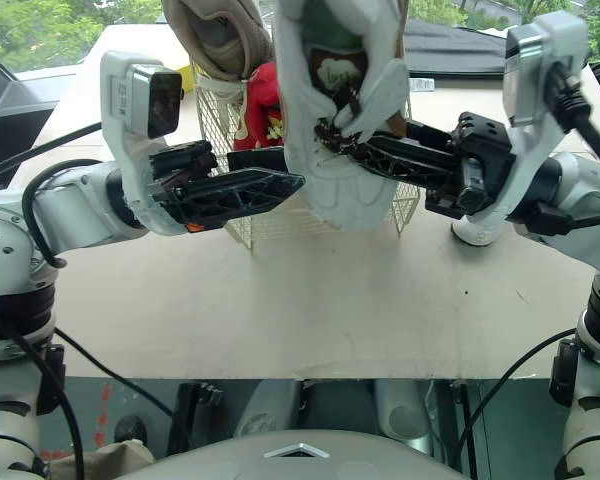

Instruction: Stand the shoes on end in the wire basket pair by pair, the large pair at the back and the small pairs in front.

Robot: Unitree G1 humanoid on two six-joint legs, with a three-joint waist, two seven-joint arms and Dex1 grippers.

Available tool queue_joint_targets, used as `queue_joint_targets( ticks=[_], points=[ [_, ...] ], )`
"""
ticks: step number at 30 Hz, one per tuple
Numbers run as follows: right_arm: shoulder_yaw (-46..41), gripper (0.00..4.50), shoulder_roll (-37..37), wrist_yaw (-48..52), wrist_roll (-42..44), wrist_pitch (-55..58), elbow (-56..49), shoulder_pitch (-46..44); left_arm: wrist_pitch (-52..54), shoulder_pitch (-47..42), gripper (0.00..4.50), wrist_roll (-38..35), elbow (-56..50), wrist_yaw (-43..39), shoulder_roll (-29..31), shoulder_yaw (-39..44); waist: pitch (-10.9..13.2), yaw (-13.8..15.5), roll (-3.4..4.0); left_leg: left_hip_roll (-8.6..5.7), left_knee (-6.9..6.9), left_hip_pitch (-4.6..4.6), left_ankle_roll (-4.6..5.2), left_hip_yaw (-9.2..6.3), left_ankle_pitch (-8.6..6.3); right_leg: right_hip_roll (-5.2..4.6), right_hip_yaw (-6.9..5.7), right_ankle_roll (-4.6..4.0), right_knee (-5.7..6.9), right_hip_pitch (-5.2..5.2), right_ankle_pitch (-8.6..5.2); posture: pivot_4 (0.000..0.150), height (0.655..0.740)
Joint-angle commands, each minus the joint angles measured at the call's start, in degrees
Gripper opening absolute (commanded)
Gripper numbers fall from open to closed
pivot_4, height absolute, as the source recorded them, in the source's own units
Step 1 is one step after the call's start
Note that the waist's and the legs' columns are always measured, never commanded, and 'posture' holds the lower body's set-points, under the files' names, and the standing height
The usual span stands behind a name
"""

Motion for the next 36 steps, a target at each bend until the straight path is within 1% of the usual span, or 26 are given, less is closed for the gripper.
queue_joint_targets(
  ticks=[1, 3, 4, 6, 7, 8, 9, 11, 12, 13, 15, 16, 18, 22, 23, 25, 28, 32, 34, 36],
  points=[
    [1.29, 0.16, -0.58, -0.23, -2.74, -1.92, -1.97, 0.5, -0.7, -2.65, 4.5, 0.46, 0.91, -0.43, -3.31, 1.7, 0.0, -0.02, 0.0, -0.03, 0.0, 0.01, 0.0, 0.02, 0.0, -0.01, 0.01, 0.0, 0.02, 0.0, 0.0, 0.15, 0.74],
    [1.88, 0.16, -0.93, -0.27, -3.59, -2.13, -2.09, 0.86, 0.15, -3.3, 4.5, 1.11, 1.83, -0.89, -4.34, 2.01, 0.0, -0.04, 0.0, -0.04, 0.0, 0.01, 0.0, 0.0, 0.0, 0.0, 0.0, 0.0, 0.01, 0.0, 0.0, 0.15, 0.74],
    [2.0, 0.16, -1.1, -0.25, -3.7, -2.28, -2.12, 1.01, 0.37, -3.48, 3.93, 1.69, 2.22, -1.08, -4.76, 2.19, 0.0, -0.08, 0.0, -0.04, 0.0, 0.01, 0.0, 0.0, 0.0, 0.0, 0.0, 0.0, 0.0, -0.01, 0.0, 0.15, 0.74],
    [2.12, 0.16, -1.47, -0.26, -3.75, -2.32, -2.19, 1.42, 0.9, -3.76, 3.15, 2.3, 2.69, -1.88, -5.2, 2.49, 0.0, -0.16, 0.0, -0.04, -0.01, 0.01, 0.01, 0.03, 0.0, 0.0, 0.03, 0.0, 0.0, -0.01, 0.0, 0.15, 0.74],
    [2.16, 0.16, -1.69, -0.39, -3.47, -2.11, -2.08, 1.7, 1.21, -3.8, 2.61, 2.54, 2.8, -2.29, -5.29, 2.6, 0.0, -0.16, 0.0, -0.04, -0.01, 0.01, 0.01, 0.03, 0.0, 0.0, 0.04, 0.0, 0.0, -0.01, 0.0, 0.15, 0.74],
    [2.16, 0.16, -1.86, -0.33, -3.39, -2.05, -2.1, 1.93, 1.45, -3.78, 2.4, 2.76, 2.84, -2.55, -5.35, 2.7, 0.0, -0.13, 0.0, -0.04, -0.01, 0.01, 0.01, 0.02, 0.0, 0.0, 0.03, 0.0, 0.0, -0.01, 0.0, 0.15, 0.74],
    [2.13, 0.16, -1.93, -0.25, -3.26, -2.13, -2.18, 2.12, 1.76, -3.64, 1.84, 2.78, 2.83, -2.74, -5.4, 2.79, 0.0, -0.11, 0.0, -0.04, -0.01, 0.01, 0.01, 0.01, -0.01, 0.0, 0.02, 0.0, 0.0, -0.01, 0.0, 0.15, 0.74],
    [2.11, 1.19, -1.8, -0.4, -2.97, -2.54, -2.46, 2.19, 2.06, -3.15, 1.15, 3.92, 2.48, -3.41, -5.53, 2.93, 0.0, -0.09, 0.0, -0.05, -0.01, 0.01, 0.02, 0.01, -0.01, 0.0, 0.02, 0.0, -0.01, -0.01, 0.0, 0.15, 0.74],
    [2.1, 1.52, -1.92, 0.2, -2.82, -2.67, -2.98, 2.29, 2.03, -2.91, 0.83, 4.41, 2.48, -3.58, -5.76, 3.1, 0.0, -0.1, 0.0, -0.06, -0.01, 0.01, 0.02, 0.02, -0.01, -0.01, 0.03, 0.0, -0.01, -0.01, 0.0, 0.15, 0.74],
    [2.16, 2.04, -2.09, 0.71, -3.03, -2.9, -3.53, 2.39, 2.03, -2.69, 0.6, 4.9, 2.49, -3.8, -5.95, 3.38, 0.0, -0.09, 0.0, -0.06, -0.01, 0.01, 0.02, 0.02, -0.01, -0.01, 0.03, 0.0, -0.01, -0.01, 0.0, 0.15, 0.74],
    [2.12, 3.02, -2.28, 0.82, -5.3, -4.18, -4.68, 2.67, 1.37, -1.94, 0.59, 6.86, 2.19, -4.83, -6.09, 4.32, 0.0, -0.08, 0.0, -0.06, -0.01, 0.01, 0.02, 0.0, -0.01, -0.01, 0.02, 0.0, -0.02, -0.01, 0.0, 0.15, 0.74],
    [1.09, 3.43, -3.16, 2.78, -8.51, -5.89, -6.2, 4.05, 0.06, -0.51, 0.59, 8.68, 1.5, -6.36, -5.75, 6.07, 0.0, -0.1, 0.0, -0.06, -0.01, 0.01, 0.02, -0.01, -0.01, -0.01, 0.01, 0.0, -0.02, -0.01, 0.0, 0.15, 0.74],
    [-1.86, 3.76, -4.87, 7.59, -13.82, -9.52, -8.67, 8.02, -3.51, 3.0, 0.59, 14.33, -0.6, -9.96, -4.57, 10.01, -0.01, -0.1, 0.01, -0.06, -0.07, 0.01, 0.02, 0.0, -0.01, -0.01, 0.01, 0.0, -0.08, -0.01, 0.0, 0.15, 0.74],
    [-6.28, 3.76, -5.65, 15.06, -23.65, -17.9, -11.91, 18.45, -13.25, 8.02, 0.59, 28.85, -2.65, -15.26, -2.95, 15.46, -0.01, 0.18, 0.0, -0.05, -0.27, 0.01, 0.0, 0.01, 0.0, -0.01, -0.01, 0.0, -0.29, 0.0, 0.0, 0.15, 0.74],
    [-6.98, 3.76, -5.22, 16.06, -24.95, -19.32, -12.28, 20.8, -16.17, 9.01, 0.59, 31.82, -2.43, -18.4, -2.94, 16.23, -0.02, 0.21, -0.01, -0.06, -0.28, 0.01, 0.0, 0.03, 0.0, -0.03, 0.0, 0.0, -0.29, 0.01, 0.0, 0.15, 0.74],
    [-8.18, 3.76, -3.92, 16.9, -24.99, -21.08, -12.57, 23.91, -21.91, 11.21, 0.59, 38.91, -1.55, -24.82, -1.54, 16.36, -0.08, 0.31, -0.07, -0.06, -0.31, 0.02, 0.01, 0.04, 0.0, -0.05, 0.01, 0.0, -0.33, 0.03, 0.0, 0.15, 0.74],
    [-9.21, 3.76, -2.89, 17.59, -26.53, -24.01, -13.35, 26.77, -27.72, 12.84, 0.59, 45.74, 2.84, -33.56, -0.47, 14.62, -0.07, 0.32, -0.06, -0.06, -0.4, 0.13, 0.0, 0.15, 0.0, -0.04, 0.07, 0.0, -0.36, 0.08, 0.0, 0.15, 0.74],
    [-9.81, 3.76, -3.35, 17.99, -31.38, -26.72, -15.27, 31.49, -36.77, 14.3, 0.59, 54.04, 8.19, -39.61, -3.59, 12.13, -0.08, 0.46, -0.06, -0.07, -0.47, 0.34, 0.2, 0.17, -0.11, -0.03, 0.07, 0.0, -0.36, 0.27, 0.0, 0.15, 0.74],
    [-11.2, 3.76, -3.54, 18.05, -31.01, -27.25, -16.13, 33.57, -41.13, 15.6, 0.59, 57.96, 9.97, -40.63, -5.62, 11.21, -0.08, 0.46, -0.06, -0.07, -0.46, 0.34, 0.2, 0.17, -0.11, -0.04, 0.09, 0.0, -0.37, 0.27, 0.0, 0.15, 0.74],
    [-11.96, 3.76, -3.82, 17.92, -31.07, -27.69, -16.83, 34.87, -43.94, 16.14, 0.59, 60.27, 11.6, -41.11, -7.27, 10.83, -0.12, 0.49, -0.15, -0.06, -0.46, 0.35, 0.2, 0.19, -0.11, -0.05, 0.11, 0.0, -0.37, 0.27, 0.0, 0.15, 0.74]
  ],
)
